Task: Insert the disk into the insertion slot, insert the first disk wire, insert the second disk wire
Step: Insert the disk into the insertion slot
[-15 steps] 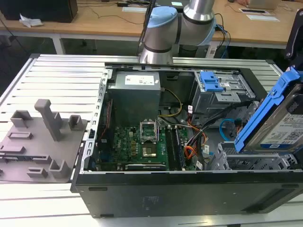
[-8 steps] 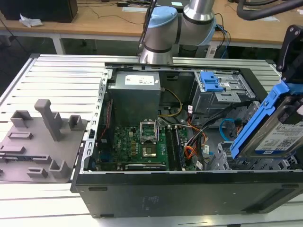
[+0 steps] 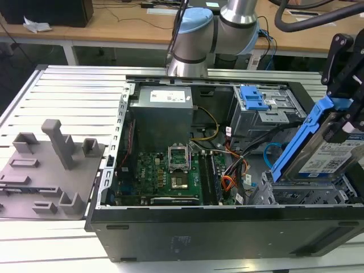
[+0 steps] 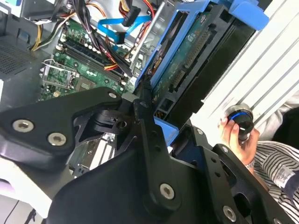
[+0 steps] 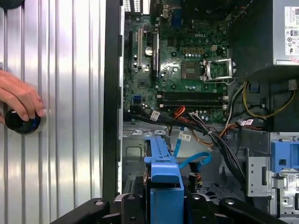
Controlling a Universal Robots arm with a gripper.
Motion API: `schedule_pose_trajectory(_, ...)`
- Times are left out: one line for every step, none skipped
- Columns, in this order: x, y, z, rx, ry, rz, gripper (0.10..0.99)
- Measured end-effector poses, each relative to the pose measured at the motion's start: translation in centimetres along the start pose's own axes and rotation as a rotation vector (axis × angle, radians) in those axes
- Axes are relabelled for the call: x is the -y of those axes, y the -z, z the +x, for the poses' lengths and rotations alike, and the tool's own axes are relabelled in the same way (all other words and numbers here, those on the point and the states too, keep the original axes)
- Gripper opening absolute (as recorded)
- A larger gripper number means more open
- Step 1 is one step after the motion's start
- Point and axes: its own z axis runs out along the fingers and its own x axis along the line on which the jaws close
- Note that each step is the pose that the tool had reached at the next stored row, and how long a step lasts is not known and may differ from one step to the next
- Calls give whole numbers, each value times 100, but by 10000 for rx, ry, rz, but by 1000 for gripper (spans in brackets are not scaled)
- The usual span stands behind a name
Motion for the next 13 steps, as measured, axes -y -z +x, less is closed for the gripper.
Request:
schedule_pose_trajectory(6, -16, -19, 4, 3, 0, 365)
schedule_pose_trajectory(10, -25, -28, 5, 5, 0, 365)
schedule_pose_trajectory(14, -35, -36, 9, 6, 0, 365)
schedule_pose_trajectory(16, -45, -42, 10, 7, -1, 365)
schedule_pose_trajectory(17, -58, -46, 13, 6, 0, 365)
schedule_pose_trajectory(18, -78, -47, 13, 7, 0, 365)
schedule_pose_trajectory(20, -101, -47, 14, 7, -1, 365)
schedule_pose_trajectory(21, -118, -47, 14, 8, 0, 365)
schedule_pose_trajectory(22, -144, -46, 16, 8, 0, 365)
schedule_pose_trajectory(23, -174, -46, 15, 8, 0, 365)
schedule_pose_trajectory(24, -198, -46, 17, 8, 0, 365)
schedule_pose_trajectory(24, -218, -45, 16, 7, -1, 365)
schedule_pose_trajectory(25, -230, -45, 15, 8, 0, 365)
